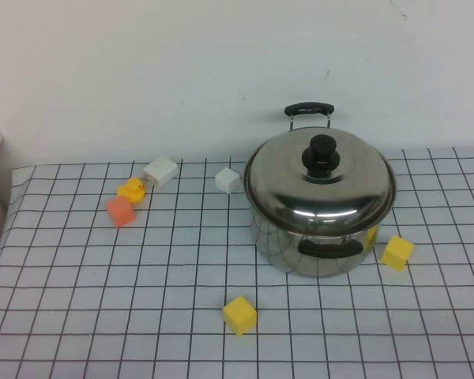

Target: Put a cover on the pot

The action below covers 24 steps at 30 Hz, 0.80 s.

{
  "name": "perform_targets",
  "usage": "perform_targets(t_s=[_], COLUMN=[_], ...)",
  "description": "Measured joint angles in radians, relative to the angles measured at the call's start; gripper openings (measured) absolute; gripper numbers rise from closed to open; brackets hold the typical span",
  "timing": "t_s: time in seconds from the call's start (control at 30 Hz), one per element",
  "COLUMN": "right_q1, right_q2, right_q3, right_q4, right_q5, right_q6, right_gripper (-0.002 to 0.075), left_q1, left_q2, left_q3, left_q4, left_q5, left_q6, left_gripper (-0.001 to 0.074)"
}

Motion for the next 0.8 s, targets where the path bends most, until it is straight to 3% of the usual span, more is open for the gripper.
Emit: perform_targets(t_s=[0.23,0.8], right_q1=[0.0,0.0], right_q2=[0.0,0.0], right_q3=[0.0,0.0], right_q4=[0.0,0.0], right_q5=[0.0,0.0], right_q6=[0.0,0.0], right_gripper=[0.0009,0.0009], left_q1=[0.0,0.0], left_q2=[0.0,0.0], left_q3=[0.0,0.0], left_q4=[-0.025,-0.027], left_q5=[-0.009,-0.009], left_q6=[-0.127,-0.133], left_gripper=[-0.0001,-0.0001])
